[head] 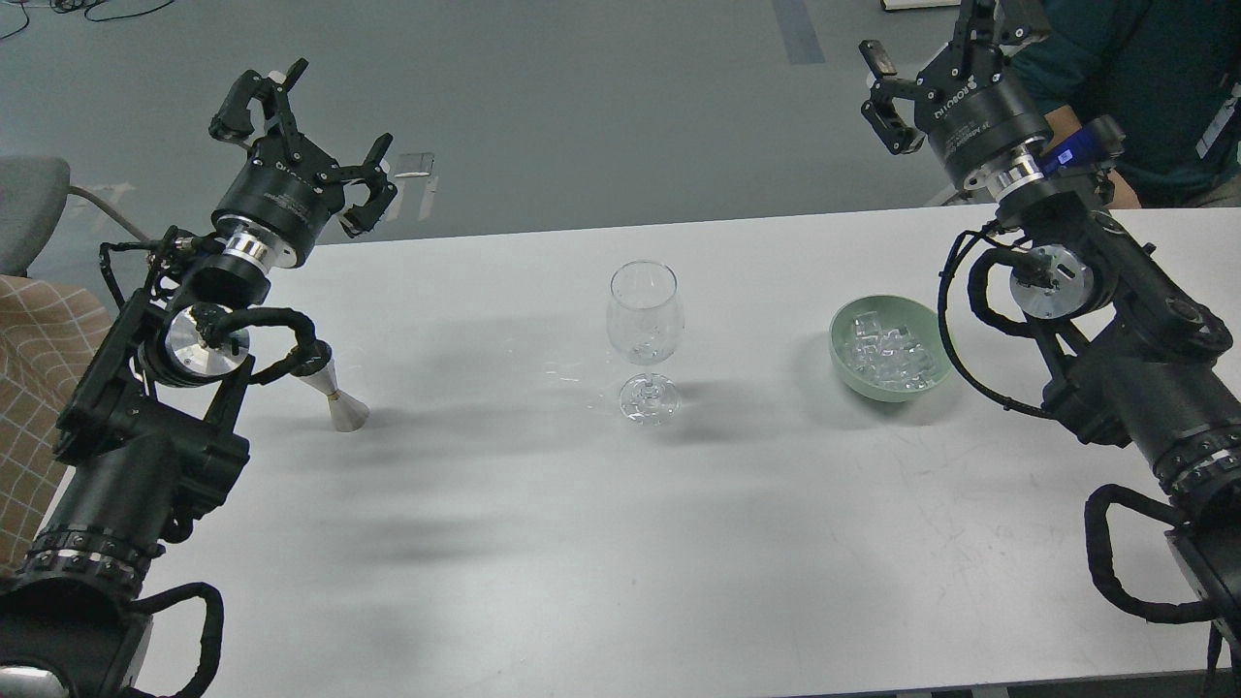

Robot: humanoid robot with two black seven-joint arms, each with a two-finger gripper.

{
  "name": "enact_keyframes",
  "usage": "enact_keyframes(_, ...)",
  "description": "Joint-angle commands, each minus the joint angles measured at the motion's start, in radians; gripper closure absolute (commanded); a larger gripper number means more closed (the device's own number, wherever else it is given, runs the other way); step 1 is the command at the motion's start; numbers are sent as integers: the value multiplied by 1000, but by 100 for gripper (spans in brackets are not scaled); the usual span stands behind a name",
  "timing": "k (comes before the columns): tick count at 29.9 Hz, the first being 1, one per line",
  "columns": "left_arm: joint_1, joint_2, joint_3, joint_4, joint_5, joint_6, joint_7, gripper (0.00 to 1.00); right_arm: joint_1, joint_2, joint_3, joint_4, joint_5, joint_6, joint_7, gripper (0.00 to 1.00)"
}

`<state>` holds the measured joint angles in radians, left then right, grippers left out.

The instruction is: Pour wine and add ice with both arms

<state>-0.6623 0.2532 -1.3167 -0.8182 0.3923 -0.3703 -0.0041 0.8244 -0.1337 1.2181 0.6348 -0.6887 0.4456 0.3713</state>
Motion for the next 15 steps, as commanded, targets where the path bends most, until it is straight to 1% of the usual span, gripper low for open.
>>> enact_keyframes(1, 1, -2, 4, -6, -4, 17, 0, 2, -7, 0, -11, 2, 0, -2, 1, 0)
enact_keyframes(4, 6, 3, 5, -12, -4, 17, -8, 2, -8, 0, -11, 5, 0, -2, 3, 0)
enact_keyframes(10, 6, 3, 5, -21, 2, 24, -7, 2, -5, 2, -11, 3, -2, -4, 3, 0)
enact_keyframes(15, 7, 1, 7, -42, 2, 56, -2, 2, -4, 3, -15, 3, -2, -16, 3, 0)
